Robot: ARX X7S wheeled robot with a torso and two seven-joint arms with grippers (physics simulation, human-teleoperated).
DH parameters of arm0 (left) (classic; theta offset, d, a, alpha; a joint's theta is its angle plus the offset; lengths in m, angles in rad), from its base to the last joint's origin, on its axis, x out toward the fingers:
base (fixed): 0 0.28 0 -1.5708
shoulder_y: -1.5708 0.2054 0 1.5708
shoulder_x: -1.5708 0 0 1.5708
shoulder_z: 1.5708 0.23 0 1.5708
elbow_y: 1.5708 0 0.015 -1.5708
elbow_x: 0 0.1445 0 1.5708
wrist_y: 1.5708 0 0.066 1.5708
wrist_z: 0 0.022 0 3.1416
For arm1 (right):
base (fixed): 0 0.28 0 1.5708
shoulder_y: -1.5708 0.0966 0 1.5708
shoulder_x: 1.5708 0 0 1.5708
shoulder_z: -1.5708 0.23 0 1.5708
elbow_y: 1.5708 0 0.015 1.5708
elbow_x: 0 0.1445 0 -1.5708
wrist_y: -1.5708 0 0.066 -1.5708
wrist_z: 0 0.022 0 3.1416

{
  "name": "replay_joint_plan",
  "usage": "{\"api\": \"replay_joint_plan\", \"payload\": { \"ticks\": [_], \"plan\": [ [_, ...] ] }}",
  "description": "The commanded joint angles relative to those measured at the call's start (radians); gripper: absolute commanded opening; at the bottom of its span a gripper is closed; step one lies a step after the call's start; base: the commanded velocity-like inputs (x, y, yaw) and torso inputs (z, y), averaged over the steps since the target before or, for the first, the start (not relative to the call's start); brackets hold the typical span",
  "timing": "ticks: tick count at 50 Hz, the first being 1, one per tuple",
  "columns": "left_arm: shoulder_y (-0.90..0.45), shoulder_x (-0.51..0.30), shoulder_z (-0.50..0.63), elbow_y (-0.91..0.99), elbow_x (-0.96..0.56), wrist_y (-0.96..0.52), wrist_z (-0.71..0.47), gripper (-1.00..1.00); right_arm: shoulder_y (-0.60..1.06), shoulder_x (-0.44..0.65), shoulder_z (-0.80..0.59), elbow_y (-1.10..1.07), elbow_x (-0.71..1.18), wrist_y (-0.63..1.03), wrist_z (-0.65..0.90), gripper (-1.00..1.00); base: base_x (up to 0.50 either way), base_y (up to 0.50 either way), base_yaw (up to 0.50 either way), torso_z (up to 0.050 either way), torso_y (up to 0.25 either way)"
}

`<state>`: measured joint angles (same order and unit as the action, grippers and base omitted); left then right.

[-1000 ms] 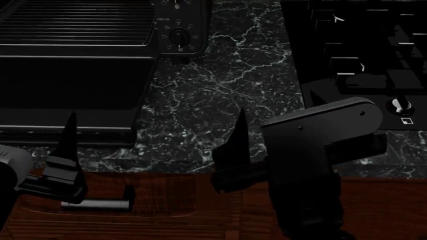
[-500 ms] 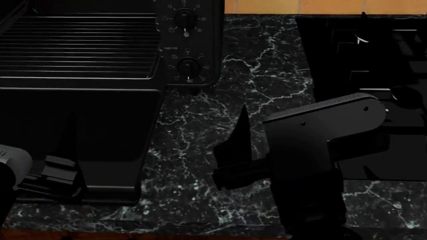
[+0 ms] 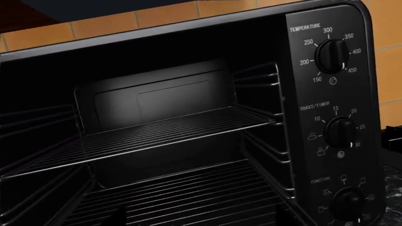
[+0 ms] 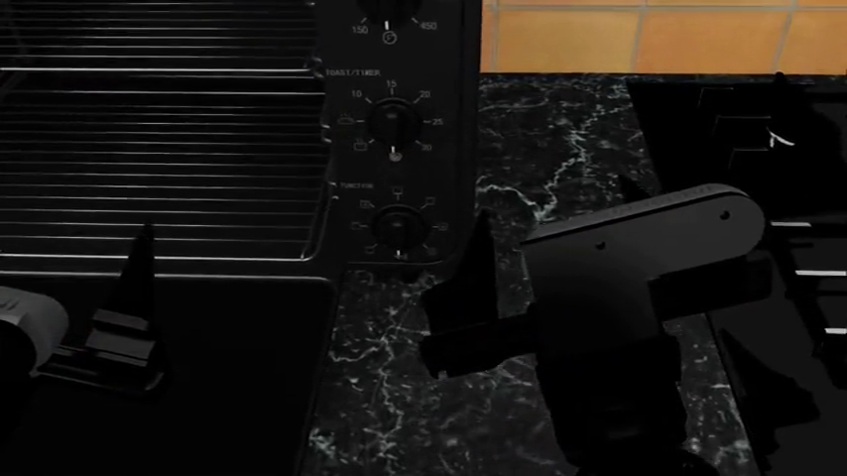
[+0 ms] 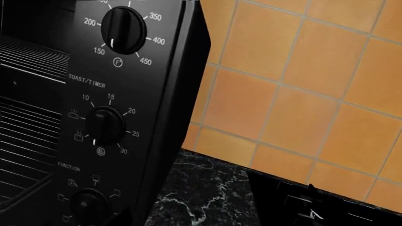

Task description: Fully slide the toaster oven bottom rack0 out.

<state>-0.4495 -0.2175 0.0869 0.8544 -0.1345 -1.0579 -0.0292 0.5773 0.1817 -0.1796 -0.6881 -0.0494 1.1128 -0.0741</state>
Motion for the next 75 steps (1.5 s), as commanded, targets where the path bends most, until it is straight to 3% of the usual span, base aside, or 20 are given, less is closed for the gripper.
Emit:
{"api": "replay_joint_plan", "payload": {
  "ticks": [1,13,31,32,34,75],
  "plan": [
    [-0.001,-0.005,0.009,-0.003,-0.003,0.002,-0.006,1.00,-0.003,0.003,0.006,-0.001,0.008,-0.003,0.002,1.00,0.36,-0.20,0.00,0.000,0.000],
    [-0.001,-0.011,0.009,-0.006,-0.008,0.004,-0.012,1.00,-0.003,0.007,0.003,0.003,0.011,-0.005,0.009,1.00,0.34,-0.09,0.00,0.000,0.001],
    [-0.003,-0.012,0.003,0.003,-0.015,-0.003,-0.015,1.00,0.000,0.012,-0.001,-0.012,0.014,0.004,0.010,1.00,0.00,0.00,0.00,0.000,0.000],
    [0.020,0.092,0.006,0.016,0.239,-0.008,0.185,1.00,0.008,0.000,0.054,-0.085,-0.091,0.058,-0.095,1.00,0.00,0.00,0.00,0.000,0.000],
    [0.010,0.095,0.001,0.006,0.235,-0.011,0.185,1.00,-0.009,-0.031,0.010,-0.010,-0.090,-0.001,-0.070,1.00,0.00,0.00,0.00,0.000,0.000],
    [-0.035,0.049,0.105,0.014,0.252,-0.096,0.145,1.00,-0.003,-0.015,0.016,-0.036,-0.069,0.010,-0.056,1.00,-0.09,0.15,0.00,0.000,0.000]
  ]
}}
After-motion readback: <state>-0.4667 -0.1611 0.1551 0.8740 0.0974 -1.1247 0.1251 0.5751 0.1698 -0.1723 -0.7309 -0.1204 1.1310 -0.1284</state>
